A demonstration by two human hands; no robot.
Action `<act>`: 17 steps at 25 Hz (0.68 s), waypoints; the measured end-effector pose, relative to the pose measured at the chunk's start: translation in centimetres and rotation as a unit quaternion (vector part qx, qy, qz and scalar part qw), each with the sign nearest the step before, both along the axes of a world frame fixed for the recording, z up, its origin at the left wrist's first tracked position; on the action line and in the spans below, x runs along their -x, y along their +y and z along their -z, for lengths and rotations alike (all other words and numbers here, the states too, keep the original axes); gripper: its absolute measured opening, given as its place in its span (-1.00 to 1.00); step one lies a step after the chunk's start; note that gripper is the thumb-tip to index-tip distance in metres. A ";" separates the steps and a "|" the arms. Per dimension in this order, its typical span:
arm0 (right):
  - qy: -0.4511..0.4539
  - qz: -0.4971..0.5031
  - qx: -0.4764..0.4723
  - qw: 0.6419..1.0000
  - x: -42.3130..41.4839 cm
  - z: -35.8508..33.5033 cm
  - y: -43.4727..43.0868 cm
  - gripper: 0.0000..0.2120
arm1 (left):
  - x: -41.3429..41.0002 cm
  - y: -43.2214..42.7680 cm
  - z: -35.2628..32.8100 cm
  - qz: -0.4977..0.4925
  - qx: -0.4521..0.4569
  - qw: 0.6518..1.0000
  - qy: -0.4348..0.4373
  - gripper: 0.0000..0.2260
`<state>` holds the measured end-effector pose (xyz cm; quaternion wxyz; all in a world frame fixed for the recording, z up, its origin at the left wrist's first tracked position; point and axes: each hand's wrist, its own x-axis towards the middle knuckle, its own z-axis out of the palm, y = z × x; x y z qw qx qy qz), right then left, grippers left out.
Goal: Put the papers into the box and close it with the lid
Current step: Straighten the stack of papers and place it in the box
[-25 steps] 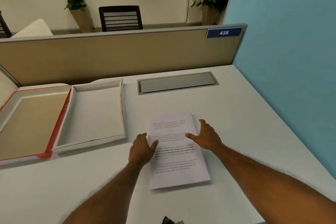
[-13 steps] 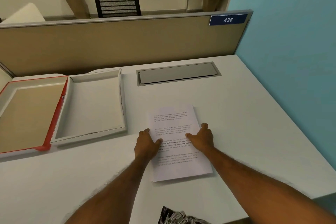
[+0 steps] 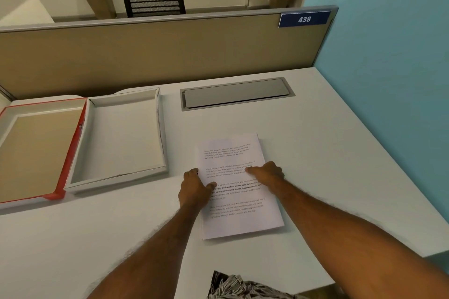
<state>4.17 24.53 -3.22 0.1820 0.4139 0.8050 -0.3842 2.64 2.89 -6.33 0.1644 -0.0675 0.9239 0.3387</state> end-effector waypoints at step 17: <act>0.333 0.040 0.100 0.937 -3.0 -1.4 -0.8 -0.66 | -0.5 -0.7 0.6 -0.011 -0.063 0.998 0.016 -0.27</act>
